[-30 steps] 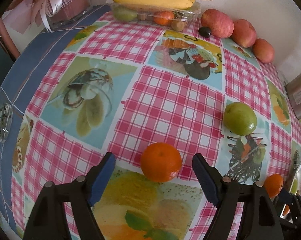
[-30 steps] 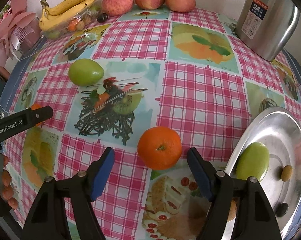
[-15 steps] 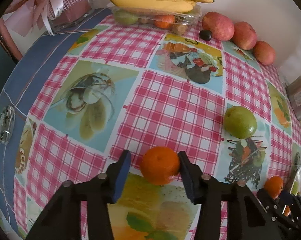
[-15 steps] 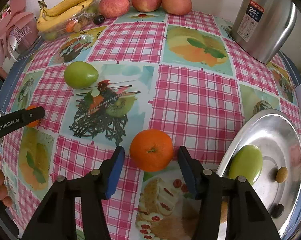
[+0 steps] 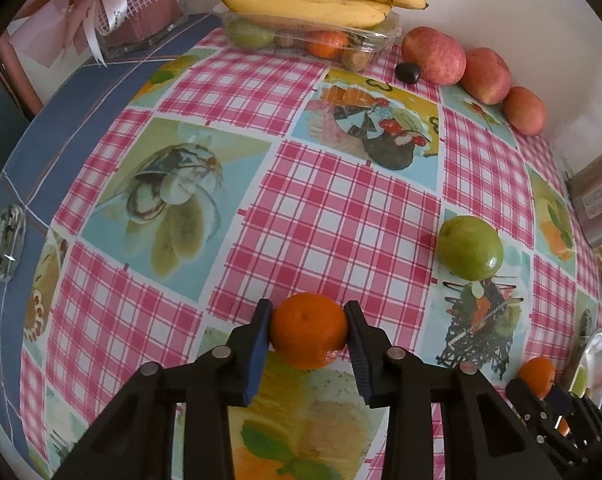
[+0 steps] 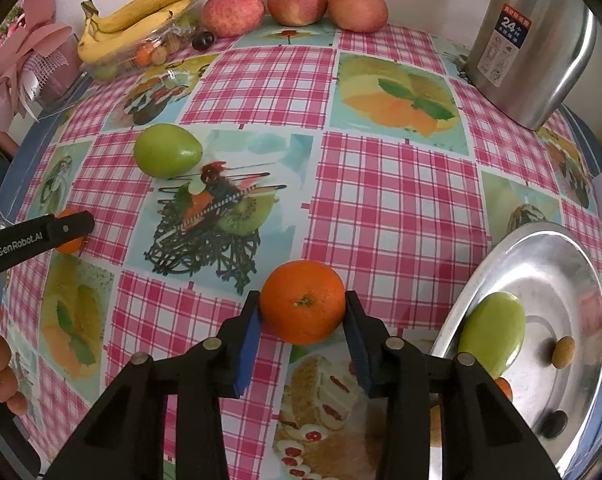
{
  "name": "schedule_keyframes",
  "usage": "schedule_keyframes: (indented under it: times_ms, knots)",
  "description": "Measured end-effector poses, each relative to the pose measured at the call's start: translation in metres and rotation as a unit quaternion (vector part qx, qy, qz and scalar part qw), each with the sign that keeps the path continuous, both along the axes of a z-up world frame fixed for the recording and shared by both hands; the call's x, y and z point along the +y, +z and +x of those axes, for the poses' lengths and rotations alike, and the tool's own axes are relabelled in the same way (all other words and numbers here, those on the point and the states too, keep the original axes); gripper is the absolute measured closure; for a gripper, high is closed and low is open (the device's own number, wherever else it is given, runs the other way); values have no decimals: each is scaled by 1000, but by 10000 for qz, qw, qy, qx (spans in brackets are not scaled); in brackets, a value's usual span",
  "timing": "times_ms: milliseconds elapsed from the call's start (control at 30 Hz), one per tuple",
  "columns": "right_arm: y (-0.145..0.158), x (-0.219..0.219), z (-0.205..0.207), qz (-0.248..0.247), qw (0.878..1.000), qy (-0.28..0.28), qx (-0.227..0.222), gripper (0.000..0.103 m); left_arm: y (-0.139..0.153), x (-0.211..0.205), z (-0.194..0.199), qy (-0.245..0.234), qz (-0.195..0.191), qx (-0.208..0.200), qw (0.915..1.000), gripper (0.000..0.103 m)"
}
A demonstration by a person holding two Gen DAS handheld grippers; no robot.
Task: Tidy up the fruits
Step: 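Grasp a tangerine with the left gripper while the right grasps another tangerine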
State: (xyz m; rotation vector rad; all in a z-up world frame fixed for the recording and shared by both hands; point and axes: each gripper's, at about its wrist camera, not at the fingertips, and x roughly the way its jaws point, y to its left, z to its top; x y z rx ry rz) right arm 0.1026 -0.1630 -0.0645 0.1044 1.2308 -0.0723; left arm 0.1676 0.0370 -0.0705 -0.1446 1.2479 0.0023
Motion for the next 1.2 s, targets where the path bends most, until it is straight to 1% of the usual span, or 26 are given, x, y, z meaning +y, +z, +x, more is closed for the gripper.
schedule_keyframes:
  times_ms: [200,300,400,700,833,933,1133,1200]
  knots:
    - [1,0,-1,110,9999,25,-27,62,2,-3,2,19,41,24,10000,64]
    - [6,-2,-1,167,9998,-6,-79,62,7,-6,4,-11,40,-45,10000,65]
    - [13,-5,-3,227,9996,-35,-164,62,18,-9,3,-45,29,-167,9998,65]
    - [39,-15,-9,294,9985,-130,-449,62,56,-17,-4,-137,-328,-538,9979,65]
    - [51,-23,-15,269,9979,-185,-565,62,69,-25,-8,-237,-334,-657,9970,65]
    - [58,-28,-18,233,9975,-246,-627,62,78,-33,-13,-335,-263,-762,9962,65]
    - [69,-46,-25,202,9961,-458,-725,62,92,-52,-20,-578,-473,-861,9935,65]
    - [72,-54,-28,195,9955,-550,-750,62,95,-60,-22,-663,-462,-896,9927,65]
